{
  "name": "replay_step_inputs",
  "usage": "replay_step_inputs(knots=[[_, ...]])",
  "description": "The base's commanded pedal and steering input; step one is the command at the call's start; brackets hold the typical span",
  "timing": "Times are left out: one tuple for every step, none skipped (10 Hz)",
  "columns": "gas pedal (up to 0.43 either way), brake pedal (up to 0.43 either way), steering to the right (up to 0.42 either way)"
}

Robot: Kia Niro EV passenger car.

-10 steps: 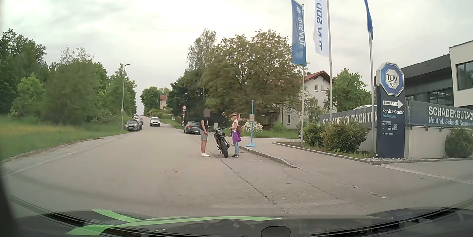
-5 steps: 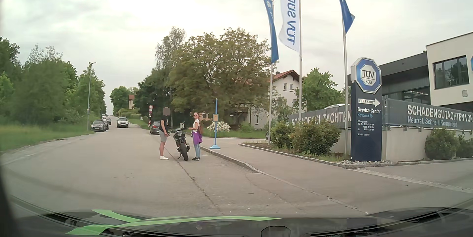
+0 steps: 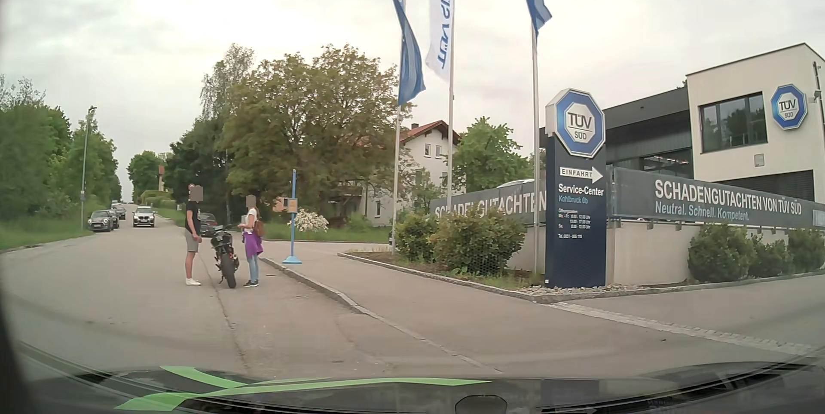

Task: Follow the waypoints while adhering to traffic rules and regulations

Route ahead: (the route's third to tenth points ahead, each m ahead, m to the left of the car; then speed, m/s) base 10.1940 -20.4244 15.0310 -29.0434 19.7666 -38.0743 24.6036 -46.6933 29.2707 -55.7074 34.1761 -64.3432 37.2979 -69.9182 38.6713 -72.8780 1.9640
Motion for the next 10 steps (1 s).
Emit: replay_step_inputs(knots=[[0.098, 0.000, 0.627], [0.110, 0.000, 0.641], [0.110, 0.000, 0.651], [0.110, 0.000, 0.656], [0.118, 0.000, 0.667], [0.130, 0.000, 0.678], [0.130, 0.000, 0.684], [0.118, 0.000, 0.685], [0.118, 0.000, 0.684], [0.118, 0.000, 0.690]])
